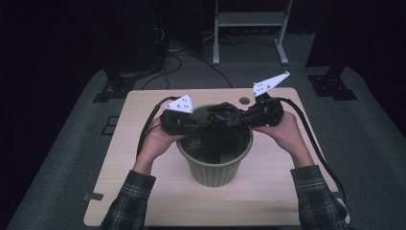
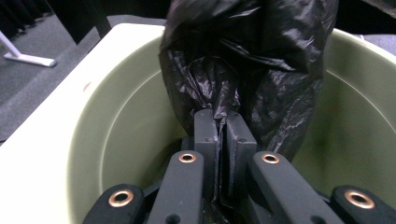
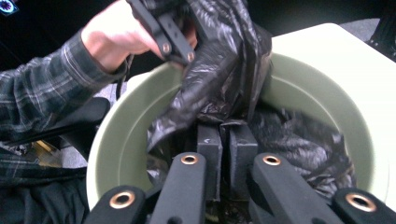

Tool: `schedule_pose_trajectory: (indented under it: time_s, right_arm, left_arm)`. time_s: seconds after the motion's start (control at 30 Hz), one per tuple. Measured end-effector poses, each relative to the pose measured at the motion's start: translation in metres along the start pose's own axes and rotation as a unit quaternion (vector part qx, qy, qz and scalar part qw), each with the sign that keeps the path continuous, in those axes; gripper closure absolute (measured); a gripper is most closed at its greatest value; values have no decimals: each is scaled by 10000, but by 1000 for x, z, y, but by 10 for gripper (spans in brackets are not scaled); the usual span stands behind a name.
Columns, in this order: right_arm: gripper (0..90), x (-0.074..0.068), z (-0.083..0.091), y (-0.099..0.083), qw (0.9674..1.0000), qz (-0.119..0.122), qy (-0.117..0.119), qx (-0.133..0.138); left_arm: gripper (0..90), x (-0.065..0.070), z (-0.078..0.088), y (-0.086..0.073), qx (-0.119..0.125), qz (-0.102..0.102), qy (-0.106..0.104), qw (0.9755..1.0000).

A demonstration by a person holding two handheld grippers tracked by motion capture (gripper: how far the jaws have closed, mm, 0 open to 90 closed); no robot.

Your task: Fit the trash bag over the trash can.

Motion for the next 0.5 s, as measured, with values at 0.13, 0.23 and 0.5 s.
schedule_pose_trajectory:
  time_s: [0.13, 0.23, 0.5]
  right_arm:
    - [886, -1, 0, 9, 9998, 60, -3, 177]
    - [891, 0, -2, 16, 9996, 74, -10, 267]
    - [894, 3, -23, 25, 9998, 86, -170, 112]
  left_arm:
    - [832, 5, -9, 3, -113, -100, -76, 9999]
    - [821, 8, -12, 4, -176, -151, -110, 9997]
    - [551, 11, -1, 3, -11, -83, 41, 10000]
Point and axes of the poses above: each handheld gripper's, and its own axes: z roughly backward along the jaws, y roughly out of its top, x roughly to its right, the point moved 4 cm from there along -z, roughly forward along the jaws, and after that the axes turned 3 degrees about z, right-handed, at the moved point
